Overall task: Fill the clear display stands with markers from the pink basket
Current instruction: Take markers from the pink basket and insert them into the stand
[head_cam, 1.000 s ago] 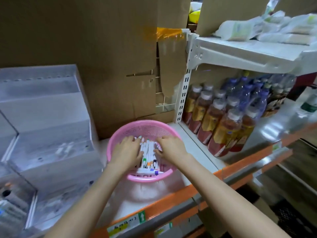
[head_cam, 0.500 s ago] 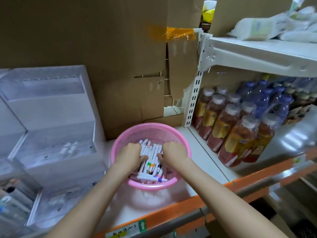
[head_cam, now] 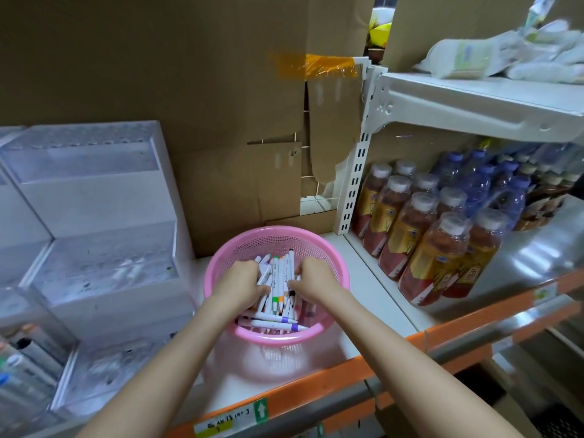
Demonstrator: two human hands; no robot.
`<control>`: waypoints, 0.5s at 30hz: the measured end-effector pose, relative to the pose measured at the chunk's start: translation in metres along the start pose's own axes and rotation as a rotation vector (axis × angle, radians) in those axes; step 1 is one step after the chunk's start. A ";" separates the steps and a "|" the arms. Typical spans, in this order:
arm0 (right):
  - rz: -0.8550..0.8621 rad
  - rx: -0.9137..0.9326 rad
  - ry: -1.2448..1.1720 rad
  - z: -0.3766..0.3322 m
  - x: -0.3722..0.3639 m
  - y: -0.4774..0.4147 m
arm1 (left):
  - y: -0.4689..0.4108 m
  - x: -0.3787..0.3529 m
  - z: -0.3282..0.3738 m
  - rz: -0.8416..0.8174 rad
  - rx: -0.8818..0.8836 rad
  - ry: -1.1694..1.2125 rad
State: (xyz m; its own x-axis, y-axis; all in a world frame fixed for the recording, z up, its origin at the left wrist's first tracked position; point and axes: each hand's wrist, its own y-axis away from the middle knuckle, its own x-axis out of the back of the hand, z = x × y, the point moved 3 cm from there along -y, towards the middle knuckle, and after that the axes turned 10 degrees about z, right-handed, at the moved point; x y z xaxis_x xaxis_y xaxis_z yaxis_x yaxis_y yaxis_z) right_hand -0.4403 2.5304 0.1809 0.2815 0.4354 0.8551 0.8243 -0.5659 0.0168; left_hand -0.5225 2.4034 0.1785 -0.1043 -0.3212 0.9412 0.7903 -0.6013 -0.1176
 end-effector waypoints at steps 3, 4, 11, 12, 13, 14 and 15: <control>-0.008 -0.022 -0.052 -0.001 -0.001 0.001 | 0.001 0.000 0.000 0.023 -0.022 0.003; -0.007 -0.014 -0.056 -0.001 -0.002 0.001 | 0.002 0.001 0.000 0.032 -0.028 0.008; 0.091 0.093 -0.186 -0.005 -0.002 0.002 | 0.000 0.004 -0.003 0.159 -0.048 0.112; 0.122 0.110 -0.255 -0.006 0.000 0.004 | 0.000 0.006 -0.002 0.184 -0.068 0.136; 0.156 0.127 -0.323 -0.006 0.001 0.006 | 0.001 0.007 -0.001 0.211 -0.093 0.162; 0.179 0.142 -0.373 -0.008 0.004 0.008 | 0.003 0.009 0.000 0.237 -0.122 0.194; 0.193 0.161 -0.399 -0.009 0.006 0.009 | 0.004 0.011 0.001 0.260 -0.150 0.226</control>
State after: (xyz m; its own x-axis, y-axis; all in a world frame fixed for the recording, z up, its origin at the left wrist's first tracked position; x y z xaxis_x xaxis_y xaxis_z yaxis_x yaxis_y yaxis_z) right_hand -0.4353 2.5215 0.1905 0.5783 0.5857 0.5679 0.7949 -0.5611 -0.2307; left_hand -0.5196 2.3980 0.1886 -0.0562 -0.6205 0.7822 0.7122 -0.5739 -0.4042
